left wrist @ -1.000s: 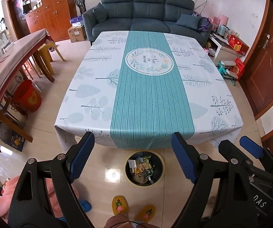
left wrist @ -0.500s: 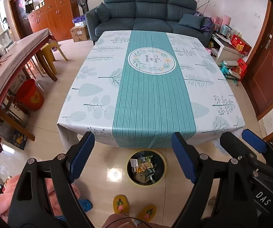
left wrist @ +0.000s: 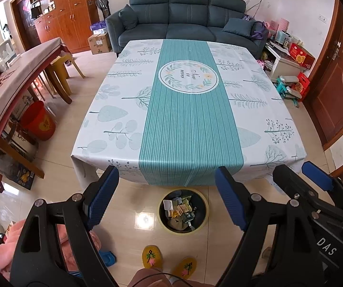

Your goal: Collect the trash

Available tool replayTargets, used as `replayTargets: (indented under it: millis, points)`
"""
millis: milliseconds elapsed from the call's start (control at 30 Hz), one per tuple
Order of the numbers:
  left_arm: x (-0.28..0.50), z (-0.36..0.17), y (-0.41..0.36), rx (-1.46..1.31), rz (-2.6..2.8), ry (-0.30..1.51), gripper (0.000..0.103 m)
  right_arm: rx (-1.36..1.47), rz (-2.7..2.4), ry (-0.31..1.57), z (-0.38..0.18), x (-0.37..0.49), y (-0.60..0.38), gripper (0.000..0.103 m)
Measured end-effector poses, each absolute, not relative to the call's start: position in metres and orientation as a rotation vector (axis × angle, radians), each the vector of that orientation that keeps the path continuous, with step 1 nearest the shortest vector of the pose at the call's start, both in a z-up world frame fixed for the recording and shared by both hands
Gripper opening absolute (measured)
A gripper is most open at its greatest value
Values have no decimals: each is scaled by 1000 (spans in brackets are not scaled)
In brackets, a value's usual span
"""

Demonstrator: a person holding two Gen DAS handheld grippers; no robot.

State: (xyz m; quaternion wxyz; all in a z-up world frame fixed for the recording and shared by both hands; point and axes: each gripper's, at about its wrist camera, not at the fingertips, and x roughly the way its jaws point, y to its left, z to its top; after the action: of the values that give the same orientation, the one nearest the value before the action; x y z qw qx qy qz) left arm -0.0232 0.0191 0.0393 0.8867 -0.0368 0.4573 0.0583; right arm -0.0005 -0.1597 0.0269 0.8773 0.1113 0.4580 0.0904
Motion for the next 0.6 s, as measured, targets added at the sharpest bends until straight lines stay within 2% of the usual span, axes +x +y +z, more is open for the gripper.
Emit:
replayTargets:
  millis: [600]
  points:
    - [-26,41,18,-72,131,953,80,235,190,955,25,-2,-163,79]
